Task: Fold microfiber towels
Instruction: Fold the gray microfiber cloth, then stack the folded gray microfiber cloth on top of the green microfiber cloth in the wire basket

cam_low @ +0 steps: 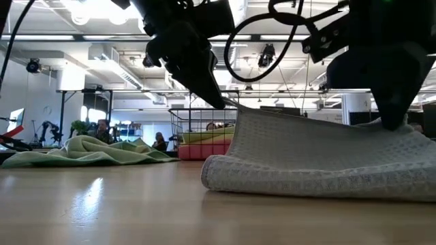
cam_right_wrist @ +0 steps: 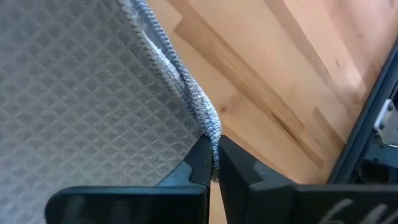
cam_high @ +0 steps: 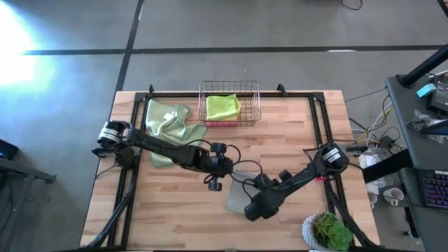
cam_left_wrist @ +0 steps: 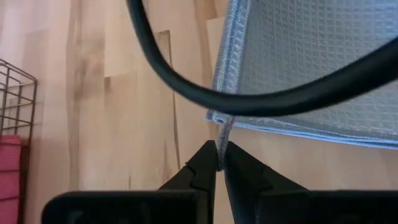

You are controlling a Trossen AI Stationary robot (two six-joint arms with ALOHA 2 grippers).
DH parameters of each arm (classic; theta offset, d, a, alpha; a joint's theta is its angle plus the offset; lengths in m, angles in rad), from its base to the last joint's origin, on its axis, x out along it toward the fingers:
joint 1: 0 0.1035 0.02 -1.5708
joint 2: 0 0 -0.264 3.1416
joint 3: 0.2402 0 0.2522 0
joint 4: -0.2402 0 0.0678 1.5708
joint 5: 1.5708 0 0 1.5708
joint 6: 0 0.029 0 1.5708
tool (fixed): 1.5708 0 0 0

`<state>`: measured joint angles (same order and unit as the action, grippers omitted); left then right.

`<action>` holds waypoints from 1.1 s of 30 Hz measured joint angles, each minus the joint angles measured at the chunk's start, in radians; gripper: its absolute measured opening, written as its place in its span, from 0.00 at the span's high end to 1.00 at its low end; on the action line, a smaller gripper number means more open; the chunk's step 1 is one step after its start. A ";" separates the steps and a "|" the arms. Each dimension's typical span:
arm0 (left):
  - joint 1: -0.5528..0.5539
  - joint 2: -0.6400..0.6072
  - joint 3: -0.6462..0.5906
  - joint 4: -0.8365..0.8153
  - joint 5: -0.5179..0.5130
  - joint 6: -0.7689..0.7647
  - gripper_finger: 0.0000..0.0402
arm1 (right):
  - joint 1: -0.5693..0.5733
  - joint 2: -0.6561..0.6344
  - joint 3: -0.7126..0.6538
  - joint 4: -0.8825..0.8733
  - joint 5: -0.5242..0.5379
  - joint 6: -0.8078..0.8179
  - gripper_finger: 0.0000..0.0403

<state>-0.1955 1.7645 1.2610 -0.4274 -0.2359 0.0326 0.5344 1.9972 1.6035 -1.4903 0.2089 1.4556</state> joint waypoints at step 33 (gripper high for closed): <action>-0.221 -0.023 0.047 0.009 0.049 0.002 0.61 | 0.279 -0.311 -0.002 0.070 0.270 -0.095 0.73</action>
<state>-0.4163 1.7419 1.3083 -0.4186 -0.1865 0.0341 0.8135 1.6867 1.6012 -1.4206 0.4787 1.3602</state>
